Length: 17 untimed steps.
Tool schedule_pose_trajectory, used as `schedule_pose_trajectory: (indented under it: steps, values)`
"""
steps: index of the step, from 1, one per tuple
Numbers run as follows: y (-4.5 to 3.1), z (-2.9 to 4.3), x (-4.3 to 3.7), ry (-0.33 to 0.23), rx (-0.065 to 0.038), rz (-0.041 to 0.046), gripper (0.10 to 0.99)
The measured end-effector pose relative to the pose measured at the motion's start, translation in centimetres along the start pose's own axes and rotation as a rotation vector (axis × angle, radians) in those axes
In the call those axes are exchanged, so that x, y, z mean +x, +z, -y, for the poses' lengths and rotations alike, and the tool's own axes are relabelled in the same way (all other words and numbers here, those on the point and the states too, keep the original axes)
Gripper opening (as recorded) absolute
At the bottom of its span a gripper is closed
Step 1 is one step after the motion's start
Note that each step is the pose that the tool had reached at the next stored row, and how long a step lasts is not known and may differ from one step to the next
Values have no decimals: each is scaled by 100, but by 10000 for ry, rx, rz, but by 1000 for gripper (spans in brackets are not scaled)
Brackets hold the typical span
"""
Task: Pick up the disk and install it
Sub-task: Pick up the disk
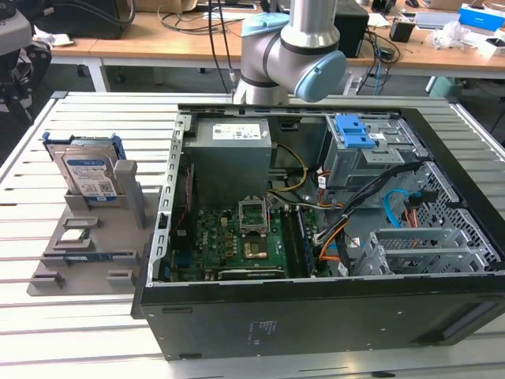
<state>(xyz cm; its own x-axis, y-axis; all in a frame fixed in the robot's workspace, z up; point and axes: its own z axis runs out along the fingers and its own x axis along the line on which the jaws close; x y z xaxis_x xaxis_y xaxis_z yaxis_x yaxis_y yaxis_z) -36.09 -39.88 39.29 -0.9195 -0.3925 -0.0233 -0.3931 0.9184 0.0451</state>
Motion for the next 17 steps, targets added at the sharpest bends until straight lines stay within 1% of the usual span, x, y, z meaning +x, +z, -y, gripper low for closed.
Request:
schedule_pose_trajectory:
  steps: [2, 14, 15, 17]
  values:
    - [0, 0, 0, -462, -10, -21, 106]
    - [0, 0, 0, -1799, -42, -81, 106]
    - [0, 0, 0, -2040, -47, -91, 106]
    - [0, 0, 0, -2263, -53, -102, 106]
